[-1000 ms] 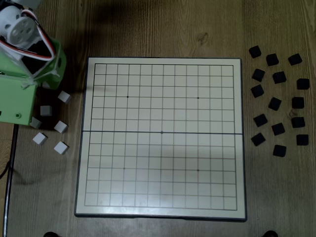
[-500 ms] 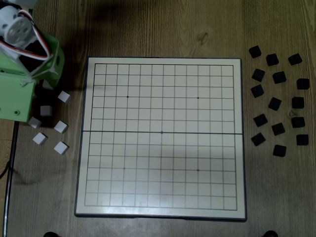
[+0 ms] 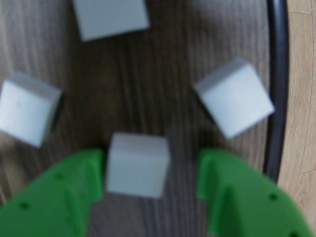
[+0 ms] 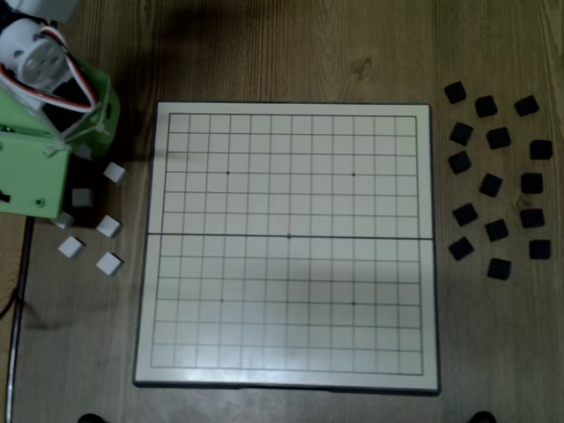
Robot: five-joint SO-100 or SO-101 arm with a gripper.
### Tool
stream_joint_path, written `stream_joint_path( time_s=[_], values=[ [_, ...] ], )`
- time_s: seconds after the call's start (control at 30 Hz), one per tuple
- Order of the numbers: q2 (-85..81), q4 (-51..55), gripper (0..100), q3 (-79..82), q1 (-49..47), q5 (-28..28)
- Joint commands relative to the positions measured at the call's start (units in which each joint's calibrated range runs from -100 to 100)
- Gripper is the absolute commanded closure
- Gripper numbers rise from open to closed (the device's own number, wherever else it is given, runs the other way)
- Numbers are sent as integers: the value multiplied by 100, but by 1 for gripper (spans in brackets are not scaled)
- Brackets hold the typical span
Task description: Grasp a White stone and put it on the board on position (0,0).
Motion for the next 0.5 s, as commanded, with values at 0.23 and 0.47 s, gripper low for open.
stream_joint_path(
  time_s=[0.23, 0.47],
  values=[
    [-163, -65, 93, 7, 43, -103],
    [-163, -74, 94, 7, 34, -127]
  ],
)
